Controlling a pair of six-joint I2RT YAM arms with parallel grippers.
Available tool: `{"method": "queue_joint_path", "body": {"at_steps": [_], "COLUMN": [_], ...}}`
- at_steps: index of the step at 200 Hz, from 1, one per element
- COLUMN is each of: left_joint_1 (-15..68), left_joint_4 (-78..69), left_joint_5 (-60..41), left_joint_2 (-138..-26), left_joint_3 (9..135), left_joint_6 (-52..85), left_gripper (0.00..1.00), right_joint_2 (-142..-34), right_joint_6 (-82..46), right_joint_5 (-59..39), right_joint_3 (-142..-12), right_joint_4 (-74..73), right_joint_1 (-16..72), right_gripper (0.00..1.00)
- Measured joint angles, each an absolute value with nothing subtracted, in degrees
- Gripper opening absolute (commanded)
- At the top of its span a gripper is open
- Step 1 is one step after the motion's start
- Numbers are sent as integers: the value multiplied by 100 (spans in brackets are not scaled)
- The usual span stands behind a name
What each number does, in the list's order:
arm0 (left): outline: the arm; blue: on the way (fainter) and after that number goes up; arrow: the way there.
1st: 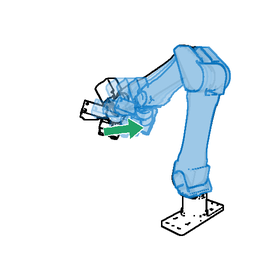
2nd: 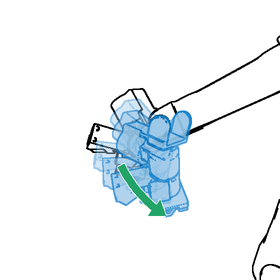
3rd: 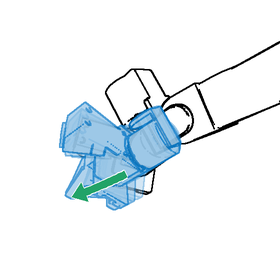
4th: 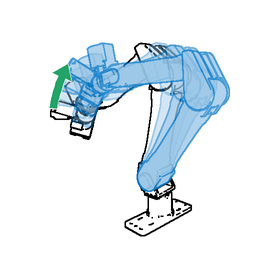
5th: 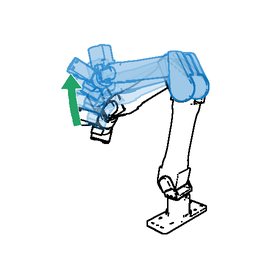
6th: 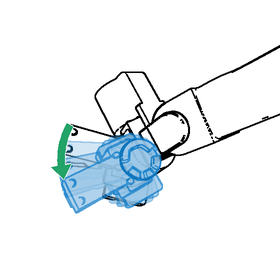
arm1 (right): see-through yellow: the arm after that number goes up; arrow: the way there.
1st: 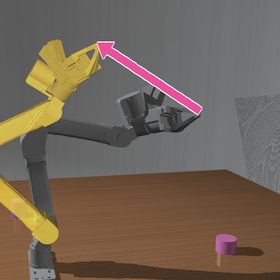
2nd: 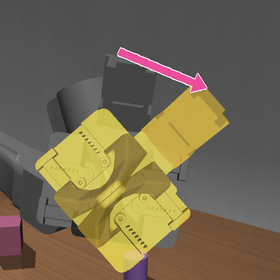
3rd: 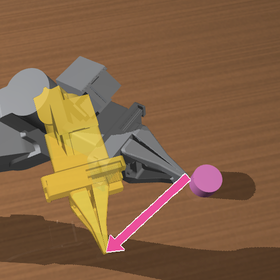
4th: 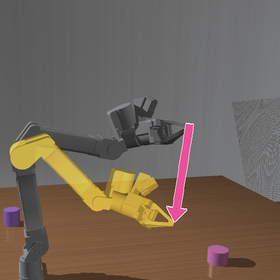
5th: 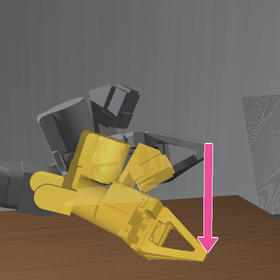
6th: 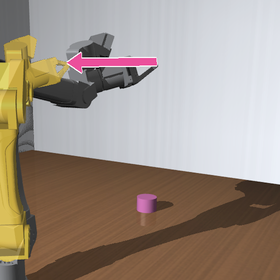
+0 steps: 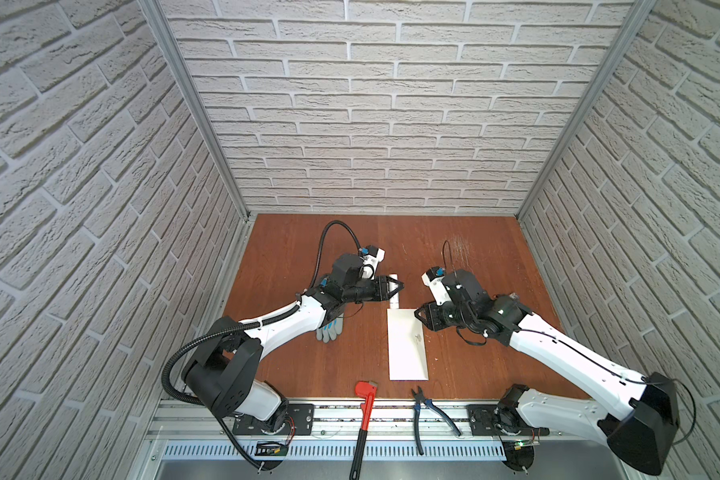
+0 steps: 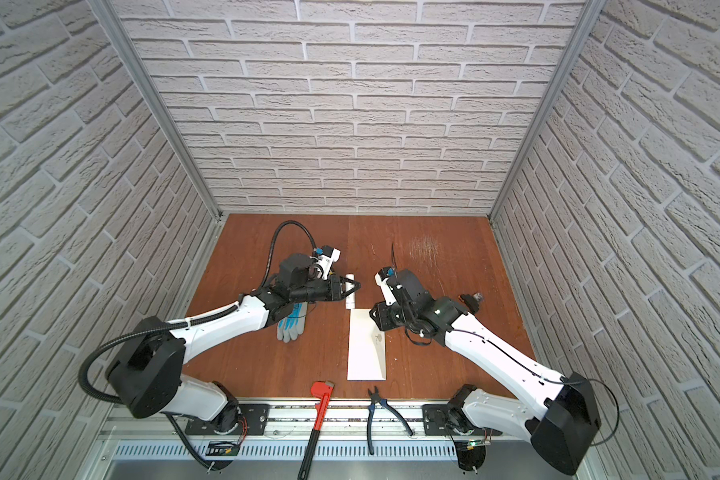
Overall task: Place the letter into the envelope and seal it
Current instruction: 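Lift the right gripper off the envelope while the left raises the glue stick, then move the right gripper to the glue stick held up by the left gripper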
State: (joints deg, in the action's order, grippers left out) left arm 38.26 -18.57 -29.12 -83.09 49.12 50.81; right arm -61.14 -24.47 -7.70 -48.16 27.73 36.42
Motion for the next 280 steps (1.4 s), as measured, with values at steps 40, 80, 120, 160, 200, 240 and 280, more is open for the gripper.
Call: {"method": "queue_joint_path", "body": {"at_steps": [40, 80, 120, 160, 200, 240, 280], "left_joint_1": [3826, 3828, 3876, 3957, 3988, 3988, 3999], "left_joint_4": [-2722, -3253, -3651, -3859, -3922, -3999, -4029], "left_joint_5": [-2786, -2921, -3197, -3474, -3625, -3671, -3607], "left_joint_2": [-8267, -8276, -8278, -8285, -8287, -8287, -8287], "left_joint_3": [4912, 4912, 4912, 4912, 4912, 4912, 4912], "left_joint_6": [5507, 5747, 5835, 5835, 5833, 5813, 5706], "left_gripper": [0, 0, 0, 0, 0, 0, 0], "right_joint_2": [-5599, -5673, -5771, -5802, -5802, -5824, -5837], "right_joint_6": [-2351, -2281, -2163, -2058, -1994, -1988, -2032], "right_joint_5": [-1057, -1422, -1535, -1594, -1684, -1715, -1702], "right_joint_3": [-4160, -4123, -4158, -4309, -4403, -4414, -4414], "right_joint_4": [1433, 862, 652, 432, 325, 325, 294], "right_joint_1": [3638, 3638, 3638, 3638, 3638, 3612, 3599], "right_gripper": [54, 59, 61, 57, 44, 26, 18]}}
